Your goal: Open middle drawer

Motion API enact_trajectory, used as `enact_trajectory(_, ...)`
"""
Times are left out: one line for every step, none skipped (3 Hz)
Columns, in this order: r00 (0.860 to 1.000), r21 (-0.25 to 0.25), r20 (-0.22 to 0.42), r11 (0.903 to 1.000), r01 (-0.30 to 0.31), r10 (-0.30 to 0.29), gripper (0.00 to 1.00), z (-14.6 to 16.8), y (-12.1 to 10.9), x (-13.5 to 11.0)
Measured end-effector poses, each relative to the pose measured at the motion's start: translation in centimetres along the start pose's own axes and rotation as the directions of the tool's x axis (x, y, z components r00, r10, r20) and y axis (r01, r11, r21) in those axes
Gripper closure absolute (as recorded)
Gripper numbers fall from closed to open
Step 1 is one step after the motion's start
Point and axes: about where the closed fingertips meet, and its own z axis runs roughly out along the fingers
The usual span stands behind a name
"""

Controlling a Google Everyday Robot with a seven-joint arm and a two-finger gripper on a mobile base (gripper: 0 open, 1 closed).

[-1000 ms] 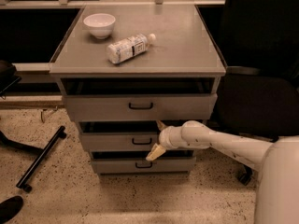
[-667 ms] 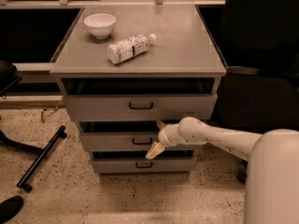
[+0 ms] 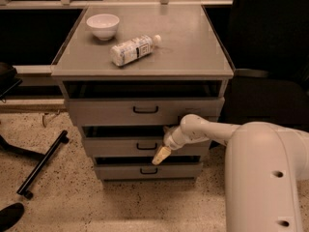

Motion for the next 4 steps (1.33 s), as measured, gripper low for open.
enact_trajectory(0.996,-0.11,-0.059,0.9909,-0.078,0.071,0.0,-1.4,1.9,2.4)
enact_trajectory(0.994,-0.123,-0.065,0.9881,-0.093,0.085,0.0,-2.1,2.1,2.5)
enact_trajectory(0.985,-0.142,-0.087,0.9768,-0.16,0.148,0.0,-5.5,4.9,4.5)
enact_trajectory(0.979,-0.16,-0.096,0.9677,-0.195,0.181,0.0,-7.3,6.5,5.3)
